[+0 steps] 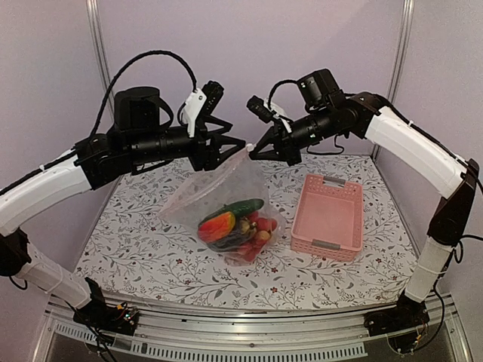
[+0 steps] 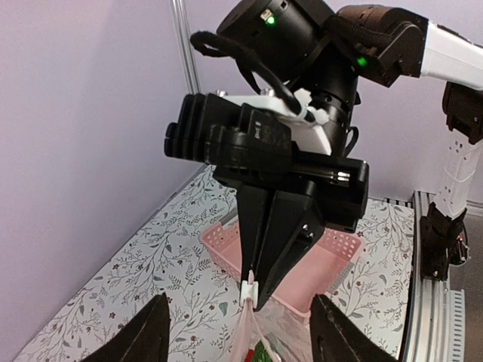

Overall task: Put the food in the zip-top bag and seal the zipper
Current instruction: Zip the zipper of the food storage bag.

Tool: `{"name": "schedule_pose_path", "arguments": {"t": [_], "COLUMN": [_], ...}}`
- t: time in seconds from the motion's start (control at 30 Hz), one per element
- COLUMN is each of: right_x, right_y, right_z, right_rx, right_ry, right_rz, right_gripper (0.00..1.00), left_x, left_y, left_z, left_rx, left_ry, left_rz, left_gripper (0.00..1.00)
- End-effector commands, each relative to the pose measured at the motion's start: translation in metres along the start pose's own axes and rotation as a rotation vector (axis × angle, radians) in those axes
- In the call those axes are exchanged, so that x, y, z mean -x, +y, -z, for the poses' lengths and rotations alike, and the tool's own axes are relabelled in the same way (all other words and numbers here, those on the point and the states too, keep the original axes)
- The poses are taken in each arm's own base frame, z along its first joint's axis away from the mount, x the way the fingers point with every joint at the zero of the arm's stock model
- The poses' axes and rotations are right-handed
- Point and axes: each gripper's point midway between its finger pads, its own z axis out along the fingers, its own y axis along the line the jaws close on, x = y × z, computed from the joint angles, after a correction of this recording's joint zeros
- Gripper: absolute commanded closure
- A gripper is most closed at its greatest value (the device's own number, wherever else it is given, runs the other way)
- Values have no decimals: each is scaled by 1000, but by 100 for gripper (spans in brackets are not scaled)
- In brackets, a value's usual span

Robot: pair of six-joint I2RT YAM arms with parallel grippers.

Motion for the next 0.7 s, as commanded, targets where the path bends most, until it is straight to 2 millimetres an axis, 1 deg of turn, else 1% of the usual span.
{"name": "schedule_pose_path", "arguments": {"t": [0.0, 0.13, 0.3, 0.57, 0.67], "right_x": [1, -9, -12, -14, -15], "right_y": [2, 3, 4, 6, 7], "right_z": [-1, -2, 0, 1, 1], "right_rx": [7, 4, 0, 1, 2], "right_ry": [-6, 14, 19, 24, 24], "right_rz": [-8, -3, 4, 3, 1], "right_gripper": [100, 100, 100, 100, 100], "left_x": [-30, -42, -50, -48, -48], "left_y": [-3, -5, -4, -2, -3], "left_z": [-17, -31, -43, -43, -43], "left_rx": [-7, -22, -28, -21, -24], "left_ry": [87, 126, 140, 132, 133], "left_rz": [13, 8, -1, -11, -12], "left_gripper": [38, 44, 50, 59, 65]}}
